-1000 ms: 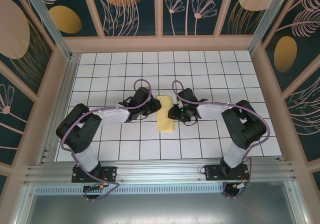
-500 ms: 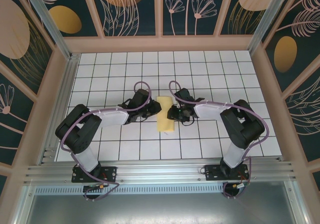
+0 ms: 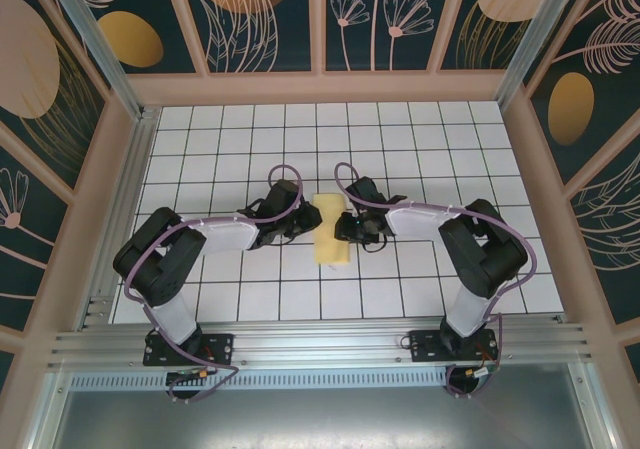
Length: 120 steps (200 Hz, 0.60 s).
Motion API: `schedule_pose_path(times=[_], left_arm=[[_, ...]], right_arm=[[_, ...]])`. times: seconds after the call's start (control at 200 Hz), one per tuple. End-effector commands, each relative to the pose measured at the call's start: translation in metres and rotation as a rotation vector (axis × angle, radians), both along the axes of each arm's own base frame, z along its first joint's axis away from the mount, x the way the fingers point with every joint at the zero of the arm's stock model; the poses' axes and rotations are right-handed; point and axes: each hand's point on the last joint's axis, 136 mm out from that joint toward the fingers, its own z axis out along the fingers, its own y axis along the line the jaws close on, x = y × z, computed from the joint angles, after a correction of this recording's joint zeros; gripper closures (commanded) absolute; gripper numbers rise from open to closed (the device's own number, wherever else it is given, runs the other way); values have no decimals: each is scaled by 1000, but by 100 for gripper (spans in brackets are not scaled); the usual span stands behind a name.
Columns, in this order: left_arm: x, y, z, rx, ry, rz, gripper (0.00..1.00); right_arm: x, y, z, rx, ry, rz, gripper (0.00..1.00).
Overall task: Fold a paper plane with a square sheet of paper (pick it up from the middle)
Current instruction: Hold the square sheet of paper at the center of the table.
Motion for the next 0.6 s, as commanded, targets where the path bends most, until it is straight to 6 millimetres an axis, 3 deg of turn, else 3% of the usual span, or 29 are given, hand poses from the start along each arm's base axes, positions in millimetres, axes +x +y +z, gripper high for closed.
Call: schedule_pose_path(times=[0.0, 0.27, 0.4, 0.595], left_arm=[[4, 0, 2, 14, -12, 22, 84], [8, -13, 15, -40, -37, -13, 84], [4, -24, 9, -96, -14, -52, 84], [5, -21, -4, -58, 8, -42, 85]], right_arm=[[-13, -21, -47, -130, 59, 19, 65], [-16, -21, -53, -143, 77, 35, 65], [-18, -24, -56, -155, 83, 35, 65], [-19, -23, -59, -162, 90, 38, 64]])
